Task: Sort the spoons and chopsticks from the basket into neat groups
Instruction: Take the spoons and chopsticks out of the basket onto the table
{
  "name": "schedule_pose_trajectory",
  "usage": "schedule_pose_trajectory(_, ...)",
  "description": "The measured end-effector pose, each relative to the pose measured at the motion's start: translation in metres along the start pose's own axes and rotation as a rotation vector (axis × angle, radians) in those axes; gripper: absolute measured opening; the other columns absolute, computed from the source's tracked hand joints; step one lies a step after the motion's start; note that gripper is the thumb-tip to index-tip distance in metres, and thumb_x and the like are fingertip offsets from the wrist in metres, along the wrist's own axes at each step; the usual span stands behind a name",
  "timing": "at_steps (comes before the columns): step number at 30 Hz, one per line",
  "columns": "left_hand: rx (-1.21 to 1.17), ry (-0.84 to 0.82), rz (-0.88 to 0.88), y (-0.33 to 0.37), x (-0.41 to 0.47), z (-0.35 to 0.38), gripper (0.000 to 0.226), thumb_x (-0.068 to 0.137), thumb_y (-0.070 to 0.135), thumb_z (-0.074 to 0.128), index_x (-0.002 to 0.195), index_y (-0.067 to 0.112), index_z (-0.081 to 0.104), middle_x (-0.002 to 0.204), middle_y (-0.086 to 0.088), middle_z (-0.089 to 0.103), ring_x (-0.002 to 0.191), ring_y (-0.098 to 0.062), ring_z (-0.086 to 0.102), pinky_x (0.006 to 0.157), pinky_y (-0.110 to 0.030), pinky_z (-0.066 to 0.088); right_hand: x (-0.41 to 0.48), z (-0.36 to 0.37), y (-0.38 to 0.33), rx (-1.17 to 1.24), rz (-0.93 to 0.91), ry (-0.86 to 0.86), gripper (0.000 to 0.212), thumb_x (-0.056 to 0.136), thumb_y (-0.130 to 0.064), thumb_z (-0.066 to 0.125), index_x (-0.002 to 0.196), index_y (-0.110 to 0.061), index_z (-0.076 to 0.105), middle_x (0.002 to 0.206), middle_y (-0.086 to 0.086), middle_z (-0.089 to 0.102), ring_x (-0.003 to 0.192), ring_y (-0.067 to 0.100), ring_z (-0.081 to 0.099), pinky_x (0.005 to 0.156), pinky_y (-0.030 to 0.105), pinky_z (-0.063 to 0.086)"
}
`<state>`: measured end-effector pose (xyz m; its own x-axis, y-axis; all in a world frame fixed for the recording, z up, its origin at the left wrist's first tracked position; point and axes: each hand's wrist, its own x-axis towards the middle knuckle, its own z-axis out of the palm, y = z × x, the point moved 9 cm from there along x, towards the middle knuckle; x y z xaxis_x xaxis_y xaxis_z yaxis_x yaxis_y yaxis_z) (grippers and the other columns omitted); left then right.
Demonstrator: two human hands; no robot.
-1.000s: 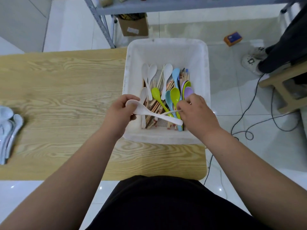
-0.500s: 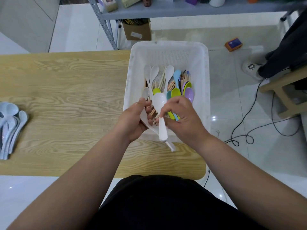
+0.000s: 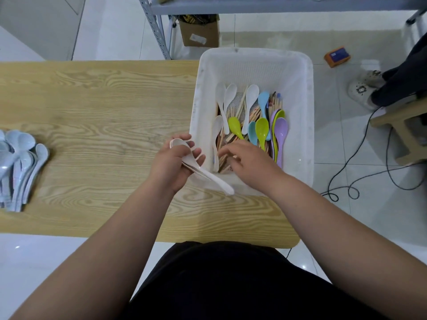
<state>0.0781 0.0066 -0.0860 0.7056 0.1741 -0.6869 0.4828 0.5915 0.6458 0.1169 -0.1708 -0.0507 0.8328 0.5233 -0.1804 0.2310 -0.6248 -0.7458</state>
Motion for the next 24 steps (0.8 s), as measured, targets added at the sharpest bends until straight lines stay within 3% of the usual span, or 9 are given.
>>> schedule_pose_trajectory(3,0.028,-0.001,-0.003,0.009,0.007,-0.017,0.023,0.09,-0.003,0.058,0.105,0.013,0.065,0.089,-0.005,0.065,0.064,-0.017,0.064,0.068,-0.035,0.058,0.025,0.014,0.035,-0.183,0.255,-0.029,0.018,0.096,-0.032,0.057,0.11,-0.023,0.065,0.103,-0.005,0.057,0.097,0.021,0.059,0.077,0.036,0.049)
schedule_pose_trajectory(7,0.058,0.007,-0.029,0.01,0.014,-0.024,0.019,0.087,0.001,0.063,0.097,0.017,0.066,0.076,0.0,0.061,0.061,-0.015,0.059,0.069,-0.035,0.057,0.057,0.047,0.039,-0.43,0.369,-0.202,0.034,0.092,-0.046,0.064,0.102,-0.014,0.056,0.097,0.007,0.063,0.076,0.025,0.054,0.053,0.032,0.036)
schedule_pose_trajectory(9,0.062,0.021,-0.042,0.008,0.017,-0.023,0.016,0.087,0.003,0.064,0.096,0.017,0.066,0.074,0.001,0.061,0.059,-0.015,0.059,0.069,-0.035,0.057,0.066,0.06,0.039,-0.479,0.423,-0.243,0.036,0.092,-0.042,0.065,0.111,-0.012,0.056,0.103,0.009,0.064,0.075,0.025,0.052,0.057,0.031,0.039)
schedule_pose_trajectory(13,0.068,0.024,-0.051,0.007,0.022,-0.019,0.017,0.082,0.008,0.069,0.097,0.015,0.067,0.076,-0.001,0.062,0.061,-0.016,0.062,0.068,-0.035,0.057,0.07,0.068,0.041,-0.494,0.521,-0.277,0.031,0.095,-0.014,0.054,0.126,-0.01,0.053,0.113,0.01,0.065,0.082,0.027,0.055,0.065,0.033,0.044)
schedule_pose_trajectory(16,0.088,0.035,-0.052,0.007,0.023,-0.019,0.012,0.086,0.009,0.071,0.096,0.013,0.067,0.085,-0.006,0.064,0.068,-0.02,0.07,0.072,-0.038,0.059,0.06,0.051,0.043,-0.369,0.537,-0.163,0.034,0.096,-0.01,0.046,0.129,-0.011,0.052,0.106,0.011,0.065,0.088,0.03,0.061,0.067,0.033,0.046)
schedule_pose_trajectory(19,0.104,0.041,-0.033,0.007,0.022,-0.016,0.011,0.089,0.013,0.072,0.096,0.011,0.063,0.089,-0.009,0.062,0.078,-0.025,0.075,0.073,-0.04,0.06,0.035,0.021,0.045,-0.228,0.491,0.001,0.029,0.098,-0.013,0.039,0.121,-0.015,0.056,0.079,0.0,0.052,0.069,0.022,0.049,0.052,0.031,0.03)
schedule_pose_trajectory(22,0.116,0.001,-0.015,0.006,0.018,-0.004,0.019,0.092,0.015,0.071,0.104,0.007,0.059,0.097,-0.012,0.06,0.091,-0.031,0.076,0.072,-0.04,0.061,0.002,-0.001,0.039,0.021,0.39,0.142,0.04,0.1,-0.016,0.04,0.135,-0.025,0.058,0.093,0.002,0.061,0.081,0.02,0.06,0.062,0.035,0.046)
schedule_pose_trajectory(24,0.119,-0.023,-0.016,0.001,0.014,0.009,0.025,0.095,0.019,0.07,0.11,0.004,0.056,0.104,-0.013,0.062,0.096,-0.034,0.075,0.072,-0.04,0.061,-0.02,-0.008,0.03,0.242,0.337,0.19,0.043,0.101,-0.019,0.042,0.139,-0.035,0.056,0.1,-0.004,0.066,0.089,0.008,0.062,0.075,0.026,0.052)
